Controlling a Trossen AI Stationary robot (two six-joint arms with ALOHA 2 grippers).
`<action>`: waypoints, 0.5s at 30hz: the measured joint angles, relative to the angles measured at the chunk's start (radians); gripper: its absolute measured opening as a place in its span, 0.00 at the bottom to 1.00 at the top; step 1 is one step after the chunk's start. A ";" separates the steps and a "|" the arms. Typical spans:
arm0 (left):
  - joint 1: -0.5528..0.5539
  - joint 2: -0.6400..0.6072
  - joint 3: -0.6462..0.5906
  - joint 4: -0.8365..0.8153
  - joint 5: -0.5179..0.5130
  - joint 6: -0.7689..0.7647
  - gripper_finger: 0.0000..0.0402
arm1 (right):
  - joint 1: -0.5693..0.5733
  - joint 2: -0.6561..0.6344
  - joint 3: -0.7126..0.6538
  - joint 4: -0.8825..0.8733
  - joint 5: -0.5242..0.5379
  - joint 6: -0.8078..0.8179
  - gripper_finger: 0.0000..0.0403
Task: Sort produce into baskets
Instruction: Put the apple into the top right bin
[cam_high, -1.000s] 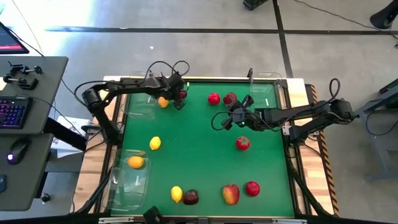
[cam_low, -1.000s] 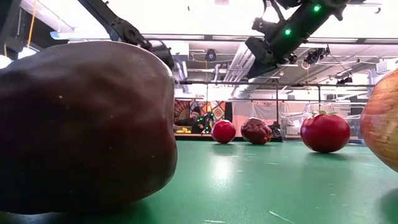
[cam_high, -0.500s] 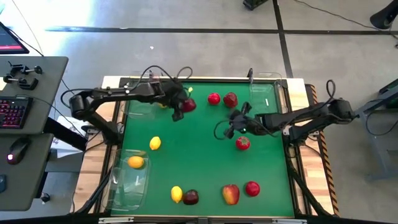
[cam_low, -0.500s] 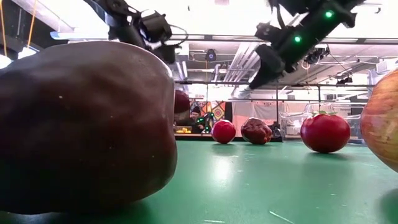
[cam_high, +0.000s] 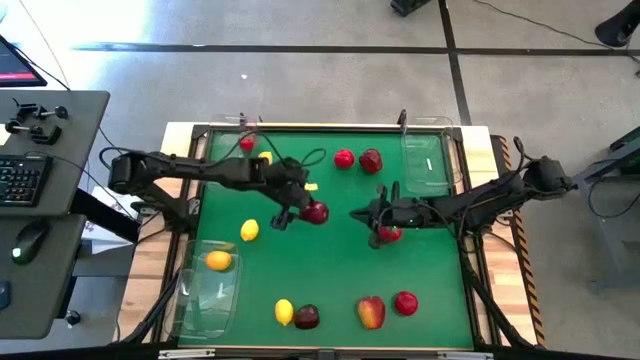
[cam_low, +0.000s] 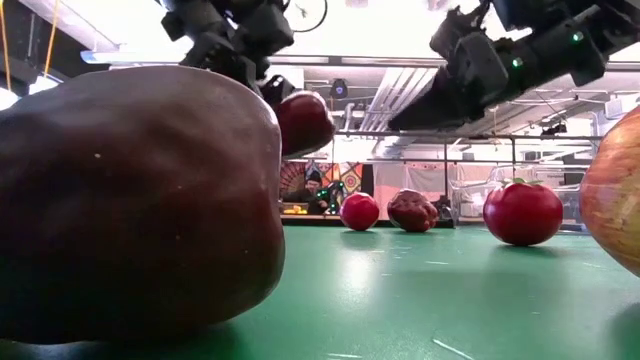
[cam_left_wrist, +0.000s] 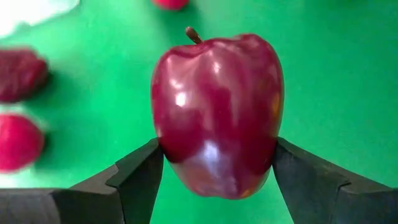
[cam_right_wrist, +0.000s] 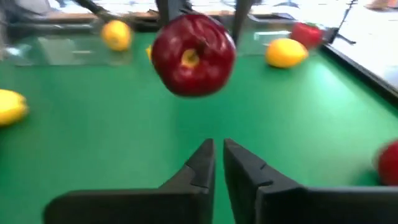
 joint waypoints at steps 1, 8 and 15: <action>-0.013 0.000 0.000 0.010 0.000 0.007 0.66 | 0.006 0.000 0.008 0.000 -0.023 0.009 0.10; -0.065 0.000 0.000 0.019 -0.068 0.010 0.66 | 0.044 0.001 0.098 -0.067 -0.033 0.045 0.40; -0.068 0.000 0.000 0.019 -0.073 -0.012 0.66 | 0.099 0.003 0.168 -0.135 0.108 0.044 0.69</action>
